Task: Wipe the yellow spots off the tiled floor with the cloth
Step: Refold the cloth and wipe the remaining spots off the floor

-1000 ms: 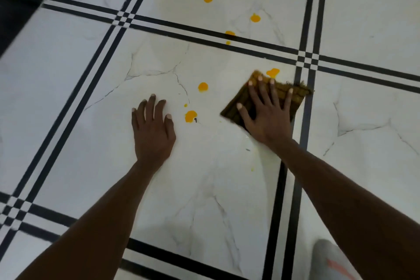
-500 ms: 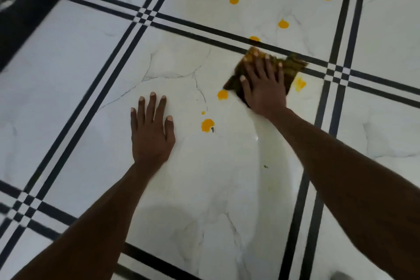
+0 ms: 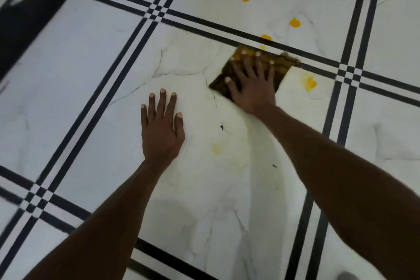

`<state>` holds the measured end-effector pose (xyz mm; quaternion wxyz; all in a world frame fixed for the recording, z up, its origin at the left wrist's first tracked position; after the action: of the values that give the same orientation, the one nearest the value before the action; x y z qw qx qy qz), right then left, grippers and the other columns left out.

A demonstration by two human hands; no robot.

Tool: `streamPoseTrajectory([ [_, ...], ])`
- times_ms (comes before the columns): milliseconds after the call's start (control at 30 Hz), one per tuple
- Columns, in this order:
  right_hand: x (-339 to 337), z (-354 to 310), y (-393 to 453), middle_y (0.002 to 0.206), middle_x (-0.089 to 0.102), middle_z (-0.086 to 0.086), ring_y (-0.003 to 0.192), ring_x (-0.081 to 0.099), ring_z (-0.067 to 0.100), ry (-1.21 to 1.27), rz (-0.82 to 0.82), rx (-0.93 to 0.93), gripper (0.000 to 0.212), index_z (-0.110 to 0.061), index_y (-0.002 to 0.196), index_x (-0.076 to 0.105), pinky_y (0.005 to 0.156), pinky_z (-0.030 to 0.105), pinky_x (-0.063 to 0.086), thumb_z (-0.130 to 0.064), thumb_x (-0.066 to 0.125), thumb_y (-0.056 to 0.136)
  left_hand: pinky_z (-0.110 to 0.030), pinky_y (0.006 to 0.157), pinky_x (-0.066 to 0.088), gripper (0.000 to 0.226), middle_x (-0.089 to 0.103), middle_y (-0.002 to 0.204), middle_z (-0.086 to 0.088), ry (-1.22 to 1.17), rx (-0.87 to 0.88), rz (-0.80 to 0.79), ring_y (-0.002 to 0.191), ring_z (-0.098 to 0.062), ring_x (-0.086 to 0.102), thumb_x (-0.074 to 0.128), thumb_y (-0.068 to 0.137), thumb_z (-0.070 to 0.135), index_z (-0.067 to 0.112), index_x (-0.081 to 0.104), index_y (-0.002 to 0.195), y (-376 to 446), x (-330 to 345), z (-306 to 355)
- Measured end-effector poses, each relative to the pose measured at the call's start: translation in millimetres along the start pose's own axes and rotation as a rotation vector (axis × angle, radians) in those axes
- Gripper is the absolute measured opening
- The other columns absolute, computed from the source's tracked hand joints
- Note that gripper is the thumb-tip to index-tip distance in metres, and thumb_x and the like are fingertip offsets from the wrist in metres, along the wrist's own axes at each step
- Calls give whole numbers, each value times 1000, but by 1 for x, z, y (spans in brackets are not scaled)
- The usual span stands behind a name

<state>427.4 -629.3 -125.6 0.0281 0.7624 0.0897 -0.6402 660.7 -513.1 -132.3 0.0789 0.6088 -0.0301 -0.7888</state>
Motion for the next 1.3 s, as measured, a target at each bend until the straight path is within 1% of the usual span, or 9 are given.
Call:
streamPoseTrajectory([
  [167,27,-92,-144,174,22,0,163,9,31,-84,-46,-580,62,-36,163,29,128,64,5,-59,30,106,-53,132,13,58,20,175,-4,-2,20,-17,164,-30,12,28,109,37,24,28,165,-2,-2,-1],
  [333,-3,69,-197,176,12,2,164,-2,30,-76,-10,45,63,-34,166,20,126,68,8,-57,25,107,-52,132,11,57,24,174,-7,-12,3,4,163,-33,15,32,110,37,22,30,164,-1,-3,-1],
  [533,29,-98,-232,176,14,-1,164,1,29,12,-89,-440,63,-36,165,23,127,67,4,-59,31,106,-55,132,12,57,25,173,-11,11,36,8,162,-36,17,30,111,38,18,30,164,-4,-3,1],
  [633,13,-17,-151,169,35,4,160,23,33,-2,33,-186,60,-31,159,42,126,64,12,-56,37,105,-52,132,9,57,22,174,-10,11,49,4,163,-35,14,27,112,40,19,27,165,-5,-3,-2],
  [733,0,80,-175,175,19,3,163,9,33,-39,66,150,62,-33,164,28,127,65,6,-58,29,107,-52,132,8,57,23,174,-10,1,45,21,163,-35,14,29,112,39,19,29,165,-4,-5,2],
  [967,33,-92,-210,175,19,1,163,8,30,-6,-78,-512,62,-35,163,29,127,65,6,-57,36,106,-55,132,12,57,26,173,-11,-7,41,15,162,-37,16,29,111,37,18,31,164,-1,-6,2],
  [1067,20,-55,-92,168,37,4,159,26,33,-4,19,-360,58,-32,157,44,125,65,18,-54,38,105,-55,132,12,57,25,173,-10,-5,33,31,162,-36,15,30,110,37,19,31,164,-3,-6,-1],
  [1200,11,-22,-19,175,19,4,163,7,35,25,9,75,64,-34,165,24,127,65,-2,-59,20,106,-54,132,12,57,23,174,-8,-7,28,19,163,-34,14,29,110,38,20,30,164,0,-4,0],
  [1300,27,-101,-83,174,22,2,163,9,32,-76,-45,-423,61,-35,165,22,128,63,2,-56,25,108,-55,131,13,57,25,173,-9,-20,23,15,162,-34,16,32,109,37,20,33,163,0,-4,-4],
])
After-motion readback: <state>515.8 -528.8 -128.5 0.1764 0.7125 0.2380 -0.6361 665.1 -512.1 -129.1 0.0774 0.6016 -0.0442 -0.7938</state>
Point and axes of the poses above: each hand's wrist, its own y-axis towards the middle knuckle, its own x-axis out of the palm, z = x × y, the point moved 10 cm from there along y, towards the middle knuckle
